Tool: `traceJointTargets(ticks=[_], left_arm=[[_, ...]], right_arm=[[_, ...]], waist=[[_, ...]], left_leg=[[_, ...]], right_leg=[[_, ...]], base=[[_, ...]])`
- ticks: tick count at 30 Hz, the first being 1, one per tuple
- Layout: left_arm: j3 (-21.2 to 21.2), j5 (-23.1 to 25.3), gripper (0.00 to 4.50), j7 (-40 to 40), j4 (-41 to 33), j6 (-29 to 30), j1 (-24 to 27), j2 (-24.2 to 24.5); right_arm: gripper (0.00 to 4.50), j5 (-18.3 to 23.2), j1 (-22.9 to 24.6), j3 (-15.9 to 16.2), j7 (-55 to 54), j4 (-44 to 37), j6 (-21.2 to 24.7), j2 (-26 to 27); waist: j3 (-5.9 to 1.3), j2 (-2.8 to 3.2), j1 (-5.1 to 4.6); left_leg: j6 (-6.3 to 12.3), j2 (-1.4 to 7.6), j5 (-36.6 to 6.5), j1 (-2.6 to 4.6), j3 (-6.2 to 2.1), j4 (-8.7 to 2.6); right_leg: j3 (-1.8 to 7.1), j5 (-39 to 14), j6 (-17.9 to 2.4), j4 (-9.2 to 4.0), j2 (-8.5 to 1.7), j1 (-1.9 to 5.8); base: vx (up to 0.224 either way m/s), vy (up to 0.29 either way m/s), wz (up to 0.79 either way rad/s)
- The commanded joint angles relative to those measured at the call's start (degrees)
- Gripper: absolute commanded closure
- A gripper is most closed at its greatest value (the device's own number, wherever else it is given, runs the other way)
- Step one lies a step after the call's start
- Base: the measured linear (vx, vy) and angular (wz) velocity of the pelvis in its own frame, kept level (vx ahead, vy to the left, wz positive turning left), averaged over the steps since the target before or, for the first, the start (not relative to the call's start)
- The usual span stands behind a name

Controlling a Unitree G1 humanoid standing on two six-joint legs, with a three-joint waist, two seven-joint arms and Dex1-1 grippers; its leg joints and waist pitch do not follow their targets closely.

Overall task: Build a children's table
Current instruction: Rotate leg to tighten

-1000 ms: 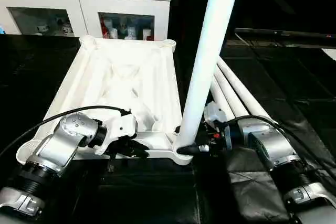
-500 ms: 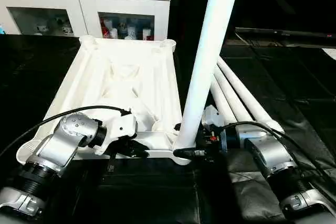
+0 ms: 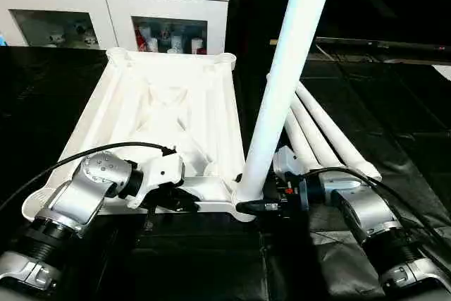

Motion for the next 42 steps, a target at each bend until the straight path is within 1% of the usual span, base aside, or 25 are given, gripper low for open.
traceJointTargets(ticks=[1, 3, 4, 7, 8, 14, 18, 22, 23, 25, 26, 27, 28, 29, 30, 31, 32, 33, 34, 35, 36, 37, 38, 40, 42], left_arm=[[-1.4, 0.6, 4.50, -0.5, -0.5, -0.4, 0.2, 0.0], [-1.4, 0.6, 4.50, -0.5, -0.5, -0.5, 0.2, 0.0], [-1.4, 0.6, 4.50, -0.6, -0.4, -0.5, 0.1, 0.0], [-1.4, 0.6, 4.50, -0.6, -0.4, -0.5, 0.1, 0.0], [-1.4, 0.6, 4.50, -0.7, -0.3, -0.4, 0.0, 0.0], [-1.3, 0.6, 4.50, -0.7, -0.2, -0.3, 0.0, 0.1], [-1.0, 0.5, 4.50, 0.2, -0.3, 0.7, 0.1, -0.3], [1.5, -1.0, 4.50, 5.0, -1.6, 5.8, 0.4, -2.7], [2.6, -1.6, 4.50, 7.3, -2.3, 8.1, 0.4, -3.9], [4.6, -2.5, 4.50, 12.8, -4.7, 13.0, 0.8, -6.9], [6.0, -3.2, 4.50, 16.8, -7.3, 17.3, 1.5, -9.3], [6.6, -3.6, 4.50, 18.7, -8.8, 19.6, 2.0, -10.6], [6.8, -3.7, 4.50, 19.6, -9.8, 20.6, 2.3, -11.3], [7.0, -3.7, 4.50, 21.7, -12.0, 23.0, 3.2, -12.9], [6.6, -2.9, 4.50, 23.1, -13.7, 24.2, 3.9, -13.8], [6.3, -2.2, 4.50, 24.5, -15.0, 25.3, 4.4, -14.9], [6.3, -1.7, 4.50, 26.4, -16.4, 27.1, 4.9, -16.5], [6.0, -1.0, 4.50, 28.1, -17.4, 28.1, 5.2, -17.9], [5.8, -0.4, 4.50, 29.7, -18.2, 29.2, 5.4, -19.2], [5.6, -0.1, 4.50, 30.8, -18.8, 30.1, 5.5, -20.2], [5.2, 0.5, 4.50, 31.9, -19.2, 30.7, 5.5, -20.6], [5.2, 0.5, 4.50, 31.9, -19.2, 30.7, 5.5, -20.6], [5.0, 0.9, 4.50, 32.4, -19.3, 30.9, 5.5, -20.7], [4.9, 1.1, 4.50, 33.2, -19.2, 31.1, 5.3, -20.6], [4.9, 1.3, 4.50, 33.4, -19.0, 31.1, 5.1, -20.1]], right_arm=[[1.37, -0.9, 0.0, -0.1, -0.7, -0.2, -0.2, -0.4], [1.37, -0.5, 0.0, -0.2, -0.5, -0.2, 0.4, -0.3], [1.53, -0.2, 0.0, -0.2, -0.3, -0.2, 0.8, -0.3], [1.53, 0.3, 0.0, -0.3, 0.0, -0.2, 1.3, -0.3], [1.71, 0.6, 0.1, -0.3, 0.4, -0.3, 1.8, -0.4], [1.76, 1.0, 0.5, -0.2, 0.6, -0.5, 2.3, -0.3], [1.76, 2.0, 1.4, -0.4, 0.3, -1.1, 3.6, 0.3], [1.76, 1.7, 2.5, -1.1, -4.5, -1.4, 4.7, 2.4], [1.76, 0.6, 2.6, -1.1, -7.7, -1.1, 4.8, 3.5], [1.76, -0.7, 2.8, -1.5, -14.2, -0.3, 4.7, 6.8], [1.76, -0.8, 2.4, -2.2, -19.5, 0.4, 6.4, 10.2], [1.76, -0.6, 2.1, -2.7, -22.2, 0.6, 7.8, 12.0], [1.76, -0.2, 1.8, -3.1, -23.3, 0.9, 8.3, 13.2], [1.76, 0.7, 1.1, -3.9, -25.8, 1.5, 9.6, 15.9], [1.76, 0.6, -0.1, -4.4, -28.8, 3.0, 9.9, 18.1], [1.76, 0.5, -1.1, -4.9, -31.0, 4.2, 9.9, 19.9], [1.76, 0.6, -2.1, -5.2, -32.8, 5.3, 10.0, 21.7], [1.76, -0.2, -3.1, -4.9, -34.8, 6.4, 9.8, 22.9], [1.76, -1.1, -3.7, -4.7, -36.5, 7.0, 9.8, 23.7], [1.76, -1.2, -3.8, -4.5, -36.4, 7.3, 9.4, 24.2], [1.76, -1.4, -3.7, -4.7, -36.7, 7.3, 9.7, 24.7], [1.41, -1.4, -3.7, -4.7, -36.7, 7.3, 9.7, 24.7], [1.07, -1.5, -3.6, -5.1, -36.9, 7.2, 9.9, 24.8], [0.97, -1.5, -3.4, -5.4, -36.8, 7.0, 10.1, 24.8], [0.97, -2.1, -3.1, -5.4, -36.6, 6.8, 9.8, 24.3]], waist=[[-3.27, 1.07, -0.30], [-3.26, 1.01, -0.30], [-3.26, 1.05, -0.28], [-3.27, 1.07, -0.26], [-3.27, 1.09, -0.30], [-3.27, 1.09, -0.26], [-3.24, 1.26, -0.22], [-3.20, 1.26, -0.28], [-3.05, 1.32, -0.49], [-2.92, 1.20, -0.74], [-2.86, 1.14, -1.20], [-2.92, 1.11, -1.64], [-2.95, 1.06, -1.89], [-2.91, 0.99, -2.33], [-2.87, 1.07, -2.57], [-2.80, 1.11, -2.96], [-2.79, 0.97, -3.24], [-2.85, 1.05, -3.39], [-2.89, 0.79, -3.51], [-2.91, 0.72, -3.51], [-2.99, 0.82, -3.50], [-3.04, 0.62, -3.30], [-3.13, 0.67, -3.18], [-3.26, 0.69, -3.16], [-3.26, 0.82, -3.12]], left_leg=[[-0.43, 2.80, -14.7, 0.67, -0.83, -4.15], [-0.43, 2.78, -14.8, 0.66, -0.83, -4.14], [-0.40, 2.79, -14.7, 0.64, -0.86, -4.16], [-0.34, 2.84, -14.5, 0.68, -0.86, -4.17], [-0.37, 2.83, -14.8, 0.69, -0.85, -4.18], [-0.47, 2.81, -14.8, 0.63, -0.85, -4.17], [-0.63, 2.85, -15.3, 0.72, -0.88, -4.23], [-0.92, 2.84, -15.6, 0.79, -0.89, -4.27], [-1.44, 2.80, -16.8, 0.84, -0.96, -4.41], [-1.97, 2.80, -18.0, 0.87, -1.08, -4.53], [-2.74, 2.90, -18.3, 0.71, -1.23, -4.67], [-2.95, 2.67, -18.1, 0.55, -1.43, -4.76], [-2.80, 2.58, -17.9, 0.42, -1.51, -4.76], [-2.44, 2.53, -17.6, 0.28, -1.44, -4.73], [-2.42, 2.60, -17.7, 0.31, -1.45, -4.76], [-2.17, 2.46, -18.4, 0.47, -1.42, -4.63], [-1.92, 2.30, -17.5, 0.20, -1.43, -4.60], [-2.01, 2.40, -16.9, 0.03, -1.49, -4.68], [-1.88, 2.40, -16.3, -0.12, -1.50, -4.72], [-1.67, 2.48, -15.8, 0.45, -1.24, -4.52], [-1.48, 2.47, -15.4, 0.48, -1.17, -4.39], [-0.79, 2.37, -13.8, 0.24, -1.04, -4.34], [-0.19, 2.27, -12.5, 0.15, -0.96, -4.30], [0.40, 2.25, -10.6, 0.00, -0.89, -4.26], [0.52, 2.25, -10.2, 0.09, -0.90, -4.27]], right_leg=[[3.27, -11.1, -11.5, -4.74, -5.12, 2.02], [3.28, -11.2, -11.5, -4.74, -5.13, 2.05], [3.28, -11.3, -11.4, -4.74, -5.14, 2.08], [3.25, -10.9, -11.5, -4.68, -5.09, 2.03], [3.22, -11.0, -11.5, -4.69, -5.06, 2.01], [3.25, -11.0, -11.6, -4.71, -5.11, 2.06], [3.26, -11.3, -11.5, -4.76, -5.10, 1.98], [3.26, -11.2, -11.8, -4.76, -5.17, 1.91], [3.30, -13.9, -11.4, -4.99, -5.22, 1.86], [3.34, -17.4, -10.5, -5.30, -5.44, 1.85], [3.33, -18.4, -10.5, -5.21, -5.57, 1.90], [3.13, -19.9, -9.9, -5.41, -5.52, 2.05], [3.09, -20.1, -9.6, -5.47, -5.43, 2.06], [3.16, -20.2, -9.1, -5.58, -5.35, 2.06], [3.17, -20.2, -9.3, -5.57, -5.36, 1.94], [3.16, -21.7, -9.1, -5.91, -5.34, 1.68], [3.16, -22.2, -8.7, -6.03, -5.35, 1.86], [3.16, -21.9, -8.7, -5.91, -5.40, 2.01], [3.06, -21.5, -8.5, -5.90, -5.30, 2.08], [3.18, -19.3, -8.7, -5.95, -5.02, 1.63], [3.27, -18.0, -9.1, -5.70, -5.04, 1.67], [3.32, -15.4, -9.4, -5.51, -4.91, 1.87], [3.29, -13.2, -9.4, -5.41, -4.84, 2.00], [3.26, -9.8, -9.6, -5.10, -4.72, 2.18], [3.19, -8.9, -9.9, -5.07, -4.70, 2.20]], base=[[0.000, 0.000, 0.00], [0.000, 0.000, 0.00], [0.000, 0.000, 0.00], [0.000, 0.000, 0.00], [0.000, 0.000, 0.00], [0.000, 0.000, 0.00], [0.000, 0.000, 0.00], [0.000, 0.000, 0.00], [0.000, 0.000, 0.00], [0.000, 0.000, 0.00], [0.000, 0.000, 0.00], [0.000, 0.000, 0.00], [0.000, 0.000, 0.00], [0.000, 0.000, 0.00], [0.000, 0.000, 0.00], [0.000, 0.000, 0.00], [0.000, 0.000, 0.00], [0.000, 0.000, 0.00], [0.000, 0.000, 0.00], [0.000, 0.000, 0.00], [0.000, 0.000, 0.00], [0.000, 0.000, 0.00], [0.000, 0.000, 0.00], [0.000, 0.000, 0.00], [0.000, 0.000, 0.00]])
